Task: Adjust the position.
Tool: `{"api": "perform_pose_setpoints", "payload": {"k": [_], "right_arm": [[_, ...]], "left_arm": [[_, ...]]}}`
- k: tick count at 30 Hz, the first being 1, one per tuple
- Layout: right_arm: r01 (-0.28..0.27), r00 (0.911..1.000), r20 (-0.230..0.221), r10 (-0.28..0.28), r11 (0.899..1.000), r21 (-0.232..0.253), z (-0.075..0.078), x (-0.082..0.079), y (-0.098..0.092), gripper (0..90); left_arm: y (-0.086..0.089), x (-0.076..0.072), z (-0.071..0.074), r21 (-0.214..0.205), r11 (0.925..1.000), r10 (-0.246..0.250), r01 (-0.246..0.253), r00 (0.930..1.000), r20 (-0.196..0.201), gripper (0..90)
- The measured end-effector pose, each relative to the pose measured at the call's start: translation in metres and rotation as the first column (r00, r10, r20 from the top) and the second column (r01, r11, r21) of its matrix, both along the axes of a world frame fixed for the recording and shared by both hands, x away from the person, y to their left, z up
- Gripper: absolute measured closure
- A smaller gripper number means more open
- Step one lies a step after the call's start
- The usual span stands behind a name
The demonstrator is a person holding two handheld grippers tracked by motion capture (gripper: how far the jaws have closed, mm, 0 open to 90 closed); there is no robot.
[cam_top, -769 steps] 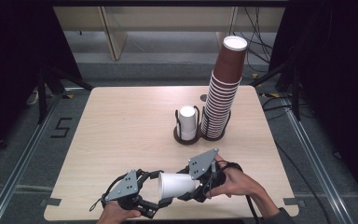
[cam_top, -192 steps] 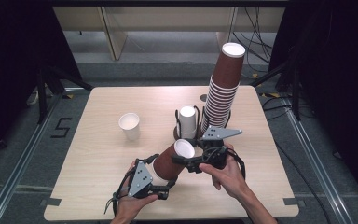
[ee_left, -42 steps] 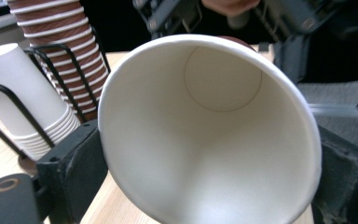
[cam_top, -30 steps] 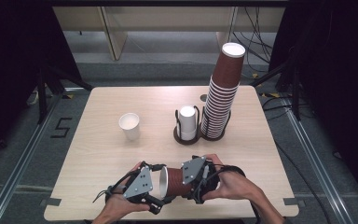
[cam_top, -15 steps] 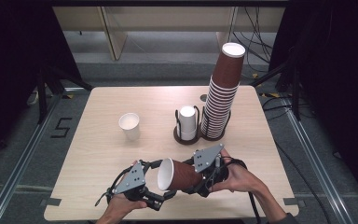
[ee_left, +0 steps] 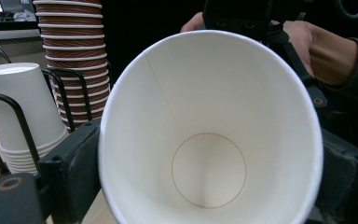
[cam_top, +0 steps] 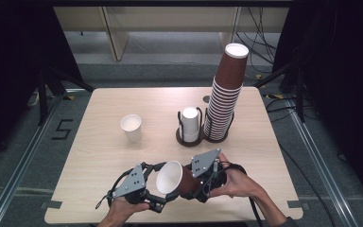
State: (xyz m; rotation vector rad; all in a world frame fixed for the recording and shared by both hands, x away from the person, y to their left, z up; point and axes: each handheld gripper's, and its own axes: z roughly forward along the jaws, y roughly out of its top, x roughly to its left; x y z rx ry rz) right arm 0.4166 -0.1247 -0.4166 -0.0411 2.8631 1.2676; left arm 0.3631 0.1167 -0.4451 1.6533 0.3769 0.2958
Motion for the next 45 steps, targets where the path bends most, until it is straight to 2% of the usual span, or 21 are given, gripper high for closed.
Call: {"api": "perform_pose_setpoints", "payload": {"k": [2, 6, 8, 9, 11, 12, 13, 15, 19, 25, 30, 33, 35, 39, 40, 41, 42, 45], "right_arm": [[0.030, 0.9995, -0.011, -0.030, 1.000, -0.007, 0.000, 0.000, -0.001, 16.5], [0.047, 0.9989, 0.008, -0.047, 0.999, -0.013, 0.002, -0.001, -0.003, 15.8], [0.048, 0.9980, 0.043, -0.047, 0.998, -0.027, 0.001, -0.002, -0.002, 17.9], [0.054, 0.9975, 0.048, -0.052, 0.998, -0.030, 0.001, -0.002, -0.001, 22.0], [0.048, 0.9983, 0.036, -0.046, 0.998, -0.038, 0.000, -0.003, 0.001, 22.4], [0.043, 0.9975, 0.059, -0.040, 0.998, -0.042, -0.001, -0.003, 0.002, 22.7], [0.034, 0.9989, 0.034, -0.033, 0.999, -0.028, -0.002, -0.004, 0.002, 22.8], [0.027, 0.9995, 0.017, -0.027, 1.000, -0.011, -0.003, -0.002, 0.001, 23.0], [0.019, 0.9995, -0.027, -0.017, 0.998, 0.062, -0.006, -0.001, 0.001, 23.2], [0.018, 0.9984, -0.055, -0.014, 0.997, 0.072, -0.007, -0.001, 0.004, 22.4], [0.057, 0.9954, -0.081, -0.051, 0.995, 0.077, -0.011, 0.002, 0.004, 17.4], [0.083, 0.9934, -0.086, -0.077, 0.994, 0.068, -0.012, 0.005, -0.001, 16.1], [0.110, 0.9910, -0.085, -0.103, 0.991, 0.073, -0.012, 0.006, -0.007, 15.9], [0.161, 0.9851, -0.072, -0.157, 0.985, 0.059, -0.011, 0.009, -0.021, 16.4], [0.179, 0.9822, -0.070, -0.174, 0.982, 0.066, -0.012, 0.010, -0.025, 17.1], [0.184, 0.9809, -0.076, -0.179, 0.981, 0.063, -0.012, 0.010, -0.027, 18.2], [0.187, 0.9806, -0.071, -0.183, 0.980, 0.060, -0.011, 0.010, -0.030, 19.0], [0.221, 0.9745, -0.055, -0.217, 0.973, 0.063, -0.011, 0.013, -0.036, 19.2]], "left_arm": [[0.001, 0.000, 0.001, -0.001, 0.9999, 0.014, -0.014, 0.9999, -0.001, 10.8], [0.004, 0.001, 0.003, -0.005, 0.9997, 0.026, -0.026, 0.9996, -0.010, 10.8], [0.003, 0.001, 0.003, -0.007, 0.9997, 0.025, -0.025, 0.9996, -0.016, 10.7], [0.002, 0.001, 0.003, -0.007, 0.9996, 0.026, -0.026, 0.9995, -0.017, 10.5], [0.001, 0.001, 0.003, -0.004, 0.9997, 0.025, -0.025, 0.9995, -0.022, 9.2], [0.001, 0.002, 0.002, -0.021, 0.9995, 0.024, -0.025, 0.9993, -0.030, 8.1], [0.001, 0.002, 0.001, -0.029, 0.9992, 0.028, -0.029, 0.9988, -0.041, 6.8], [-0.001, 0.002, 0.000, -0.054, 0.9978, 0.035, -0.039, 0.9976, -0.060, 5.7], [-0.003, 0.002, -0.002, -0.064, 0.9971, 0.038, -0.042, 0.9973, -0.062, 5.4], [-0.002, 0.001, -0.001, -0.065, 0.9975, 0.024, -0.028, 0.9983, -0.054, 9.8], [0.000, 0.001, 0.000, -0.061, 0.9971, 0.043, -0.046, 0.9982, -0.042, 13.0], [0.003, 0.003, 0.001, -0.041, 0.9963, 0.074, -0.076, 0.9963, -0.043, 13.4], [0.006, 0.004, 0.001, -0.046, 0.9939, 0.098, -0.100, 0.9938, -0.053, 13.5], [0.011, 0.007, 0.001, 0.005, 0.9890, 0.148, -0.148, 0.9870, -0.063, 13.6], [0.010, 0.008, 0.000, -0.006, 0.9887, 0.149, -0.150, 0.9872, -0.056, 13.6], [0.011, 0.008, 0.000, 0.003, 0.9873, 0.159, -0.159, 0.9858, -0.054, 13.6], [0.012, 0.008, 0.001, 0.035, 0.9836, 0.178, -0.177, 0.9824, -0.055, 13.6], [0.014, 0.008, 0.001, 0.076, 0.9721, 0.225, -0.222, 0.9738, -0.035, 13.6]]}}
